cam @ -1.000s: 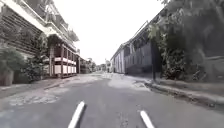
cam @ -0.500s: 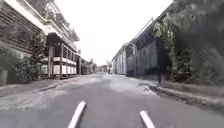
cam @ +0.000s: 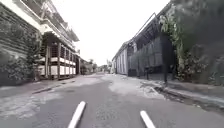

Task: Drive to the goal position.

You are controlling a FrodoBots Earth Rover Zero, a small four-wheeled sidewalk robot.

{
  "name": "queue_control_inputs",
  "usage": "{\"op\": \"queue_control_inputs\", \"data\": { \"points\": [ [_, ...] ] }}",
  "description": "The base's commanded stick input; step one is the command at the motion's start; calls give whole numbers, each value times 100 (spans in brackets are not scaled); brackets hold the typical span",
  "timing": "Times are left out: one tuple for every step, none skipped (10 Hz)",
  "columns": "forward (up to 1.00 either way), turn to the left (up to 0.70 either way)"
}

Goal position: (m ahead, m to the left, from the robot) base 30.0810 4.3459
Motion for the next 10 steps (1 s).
{"op": "queue_control_inputs", "data": {
  "points": [
    [85,-34],
    [85,-34],
    [85,-23],
    [85,-5],
    [85,-1],
    [85,0],
    [85,0],
    [85,2],
    [85,1],
    [85,0]
  ]
}}
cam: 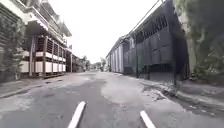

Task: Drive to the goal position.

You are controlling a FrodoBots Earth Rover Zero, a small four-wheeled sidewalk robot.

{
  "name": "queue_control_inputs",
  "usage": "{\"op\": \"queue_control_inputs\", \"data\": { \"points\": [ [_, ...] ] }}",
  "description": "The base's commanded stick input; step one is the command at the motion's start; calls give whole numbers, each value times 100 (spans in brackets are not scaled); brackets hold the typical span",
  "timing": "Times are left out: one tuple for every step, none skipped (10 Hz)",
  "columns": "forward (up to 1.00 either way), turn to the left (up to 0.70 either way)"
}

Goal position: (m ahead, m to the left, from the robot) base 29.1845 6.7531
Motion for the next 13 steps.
{"op": "queue_control_inputs", "data": {
  "points": [
    [85,0],
    [85,0],
    [85,0],
    [85,0],
    [85,0],
    [85,7],
    [85,4],
    [85,2],
    [85,4],
    [85,9],
    [85,2],
    [85,0],
    [85,0]
  ]
}}
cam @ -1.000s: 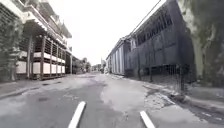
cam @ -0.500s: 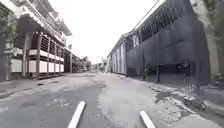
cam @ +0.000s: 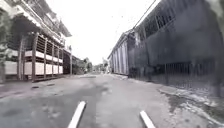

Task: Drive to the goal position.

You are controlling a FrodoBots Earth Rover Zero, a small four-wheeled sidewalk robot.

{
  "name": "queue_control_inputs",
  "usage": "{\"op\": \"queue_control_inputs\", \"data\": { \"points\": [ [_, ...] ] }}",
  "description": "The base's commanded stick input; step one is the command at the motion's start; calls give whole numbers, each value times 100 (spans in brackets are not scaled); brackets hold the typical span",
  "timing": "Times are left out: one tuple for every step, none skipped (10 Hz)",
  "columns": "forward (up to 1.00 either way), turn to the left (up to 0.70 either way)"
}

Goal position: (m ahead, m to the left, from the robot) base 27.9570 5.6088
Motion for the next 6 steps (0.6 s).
{"op": "queue_control_inputs", "data": {
  "points": [
    [85,0],
    [85,0],
    [85,0],
    [85,0],
    [85,0],
    [85,0]
  ]
}}
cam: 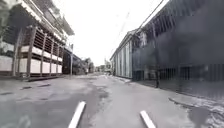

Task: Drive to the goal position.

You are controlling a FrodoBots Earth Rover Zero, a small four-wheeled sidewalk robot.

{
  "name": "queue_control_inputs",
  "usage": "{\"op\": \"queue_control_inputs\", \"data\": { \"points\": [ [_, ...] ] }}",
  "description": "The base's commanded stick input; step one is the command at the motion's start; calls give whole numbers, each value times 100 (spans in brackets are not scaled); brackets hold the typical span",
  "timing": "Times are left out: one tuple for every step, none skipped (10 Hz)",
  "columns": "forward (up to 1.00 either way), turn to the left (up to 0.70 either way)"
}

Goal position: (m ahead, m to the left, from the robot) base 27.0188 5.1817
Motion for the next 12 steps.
{"op": "queue_control_inputs", "data": {
  "points": [
    [85,0],
    [85,0],
    [85,0],
    [85,0],
    [85,0],
    [85,0],
    [85,0],
    [85,0],
    [85,0],
    [85,0],
    [85,0],
    [85,0]
  ]
}}
